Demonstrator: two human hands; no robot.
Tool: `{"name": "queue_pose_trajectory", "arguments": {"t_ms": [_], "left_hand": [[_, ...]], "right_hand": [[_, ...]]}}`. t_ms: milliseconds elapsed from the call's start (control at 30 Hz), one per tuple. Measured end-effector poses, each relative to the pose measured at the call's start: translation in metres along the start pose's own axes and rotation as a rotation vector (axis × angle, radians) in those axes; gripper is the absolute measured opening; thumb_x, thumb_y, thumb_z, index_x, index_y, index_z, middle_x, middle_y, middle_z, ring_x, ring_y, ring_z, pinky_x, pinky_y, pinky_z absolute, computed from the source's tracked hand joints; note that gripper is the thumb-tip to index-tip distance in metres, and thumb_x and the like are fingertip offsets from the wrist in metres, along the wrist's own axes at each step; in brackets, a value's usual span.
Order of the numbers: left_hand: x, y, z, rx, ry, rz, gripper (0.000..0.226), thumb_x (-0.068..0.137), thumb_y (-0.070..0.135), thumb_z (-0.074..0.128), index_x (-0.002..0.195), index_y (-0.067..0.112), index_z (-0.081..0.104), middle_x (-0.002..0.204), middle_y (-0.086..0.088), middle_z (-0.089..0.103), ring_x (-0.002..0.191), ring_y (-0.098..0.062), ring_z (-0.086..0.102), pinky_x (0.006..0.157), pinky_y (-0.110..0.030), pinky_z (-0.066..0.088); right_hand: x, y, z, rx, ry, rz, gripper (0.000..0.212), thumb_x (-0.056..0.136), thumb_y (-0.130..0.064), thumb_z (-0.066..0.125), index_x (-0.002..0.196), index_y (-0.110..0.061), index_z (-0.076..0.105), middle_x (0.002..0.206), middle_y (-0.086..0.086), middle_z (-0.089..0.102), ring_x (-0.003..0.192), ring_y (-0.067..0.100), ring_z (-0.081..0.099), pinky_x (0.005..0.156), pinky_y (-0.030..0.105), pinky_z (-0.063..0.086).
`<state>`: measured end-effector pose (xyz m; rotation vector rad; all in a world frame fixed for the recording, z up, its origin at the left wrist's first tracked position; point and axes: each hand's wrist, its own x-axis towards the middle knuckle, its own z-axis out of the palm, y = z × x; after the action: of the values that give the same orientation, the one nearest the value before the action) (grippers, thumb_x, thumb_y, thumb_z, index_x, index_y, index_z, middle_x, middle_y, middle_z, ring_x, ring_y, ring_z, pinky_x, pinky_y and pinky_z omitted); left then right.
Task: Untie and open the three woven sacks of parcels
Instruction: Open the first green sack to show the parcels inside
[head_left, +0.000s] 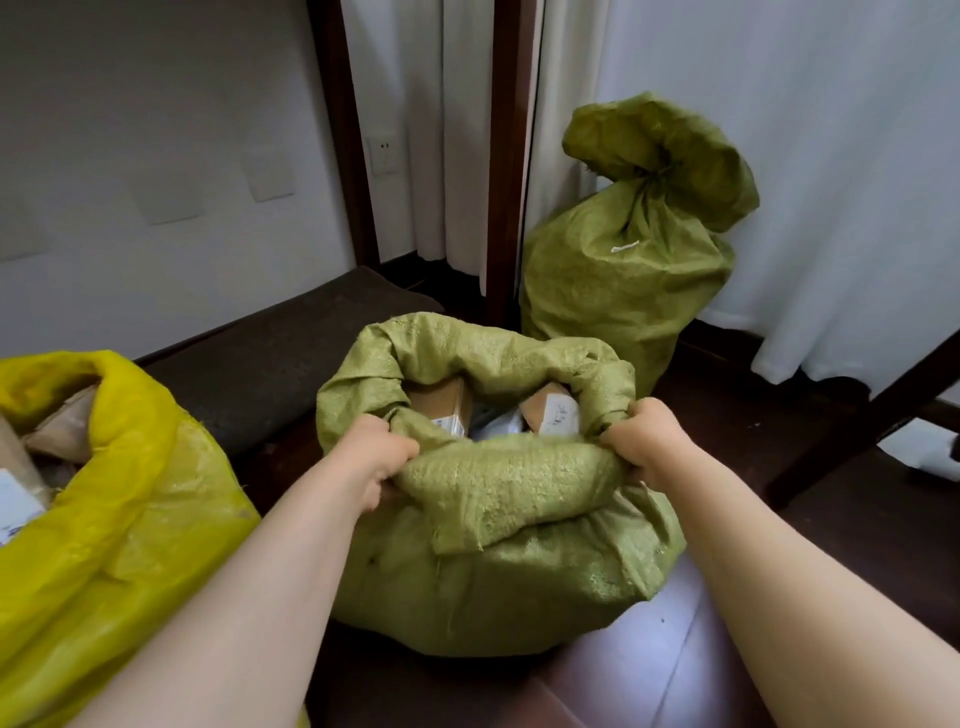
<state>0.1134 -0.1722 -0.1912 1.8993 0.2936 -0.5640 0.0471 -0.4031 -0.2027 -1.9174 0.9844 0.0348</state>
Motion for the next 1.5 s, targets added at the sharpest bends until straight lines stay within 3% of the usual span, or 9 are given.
{"name": "queue_pose_trajectory", "arguments": {"t_ms": [267,433,567,667,900,1033,1167,1267,1500], "left_hand": [[-0.027,0.033,0.006,-1.098,-0.237,-0.058,0.034,0.093,0.007,0.031,0.085,0.001,0.064,0.088,-0.022,0.064,0.083,-0.035,0.061,0.069,-0.048,0.051],[-0.012,0.006,0.000,-0.770,-0.255,-0.170,0.043,0.090,0.031,0.035,0.097,0.005,0.069,0.086,-0.020,0.072,0.082,-0.035,0.067,0.071,-0.041,0.051],[0.012,-0.018,-0.001,0.267,0.280,-0.024,0.066,0.080,0.059,0.052,0.128,0.014,0.053,0.125,-0.013,0.055,0.113,-0.034,0.050,0.092,-0.039,0.043],[0.009,-0.001,0.003,0.445,0.607,0.341,0.055,0.078,0.038,0.064,0.128,0.020,0.050,0.136,-0.010,0.045,0.129,-0.032,0.035,0.104,-0.043,0.032],[0.023,0.046,0.064,0.992,0.143,0.931,0.112,0.076,0.054,0.065,0.147,0.031,-0.017,0.158,0.002,-0.015,0.142,-0.024,-0.024,0.112,-0.045,-0.017],[0.049,0.068,0.082,1.273,-0.001,0.988,0.064,0.089,0.052,0.047,0.146,0.038,0.022,0.157,0.008,0.017,0.146,-0.020,-0.012,0.109,-0.052,-0.020],[0.055,0.085,0.091,0.990,-0.340,0.781,0.034,0.090,0.038,0.056,0.098,0.007,0.068,0.101,-0.007,0.067,0.108,-0.018,0.057,0.107,-0.040,0.027],[0.053,0.100,0.088,0.795,-0.360,0.612,0.060,0.071,0.058,0.067,0.085,0.000,0.071,0.073,-0.005,0.062,0.070,-0.016,0.057,0.068,-0.028,0.044],[0.055,0.112,0.092,0.635,-0.366,0.366,0.046,0.080,0.052,0.064,0.094,0.009,0.066,0.086,-0.003,0.066,0.079,-0.016,0.062,0.065,-0.026,0.048]], "right_hand": [[-0.017,-0.030,-0.031,1.398,-0.322,0.263,0.035,0.087,0.006,0.038,0.121,0.013,0.043,0.104,0.038,0.053,0.097,0.049,0.057,0.075,0.060,0.043],[-0.017,-0.021,-0.027,1.130,-0.381,0.111,0.043,0.075,-0.015,0.046,0.113,0.000,0.061,0.100,0.023,0.068,0.090,0.038,0.067,0.074,0.050,0.054],[-0.005,-0.012,-0.028,0.811,-0.279,0.020,0.045,0.079,-0.035,0.071,0.113,-0.008,0.064,0.096,0.015,0.073,0.083,0.030,0.072,0.071,0.042,0.058],[-0.003,-0.009,-0.030,0.720,-0.328,0.059,0.033,0.083,-0.029,0.067,0.105,-0.004,0.065,0.078,0.014,0.074,0.063,0.028,0.071,0.057,0.038,0.058],[-0.009,0.005,-0.049,0.518,-0.524,0.100,0.026,0.063,-0.023,0.069,0.076,0.000,0.071,0.063,0.016,0.068,0.049,0.028,0.066,0.051,0.034,0.056],[-0.010,0.025,-0.070,0.593,-0.578,0.094,0.021,0.070,-0.019,0.069,0.069,0.002,0.074,0.063,0.017,0.069,0.048,0.027,0.066,0.046,0.032,0.056],[0.004,0.044,-0.079,0.691,-0.495,0.132,0.046,0.055,-0.034,0.081,0.081,0.002,0.074,0.075,0.020,0.072,0.061,0.029,0.071,0.055,0.038,0.060],[0.022,0.049,-0.075,0.582,-0.267,0.182,0.054,0.059,-0.032,0.079,0.100,0.001,0.069,0.085,0.018,0.073,0.071,0.028,0.071,0.065,0.039,0.060],[0.015,0.005,-0.046,-0.208,0.330,-0.521,0.048,0.086,-0.033,0.062,0.130,-0.016,0.055,0.135,0.005,0.052,0.125,0.021,0.047,0.101,0.032,0.039]]}}
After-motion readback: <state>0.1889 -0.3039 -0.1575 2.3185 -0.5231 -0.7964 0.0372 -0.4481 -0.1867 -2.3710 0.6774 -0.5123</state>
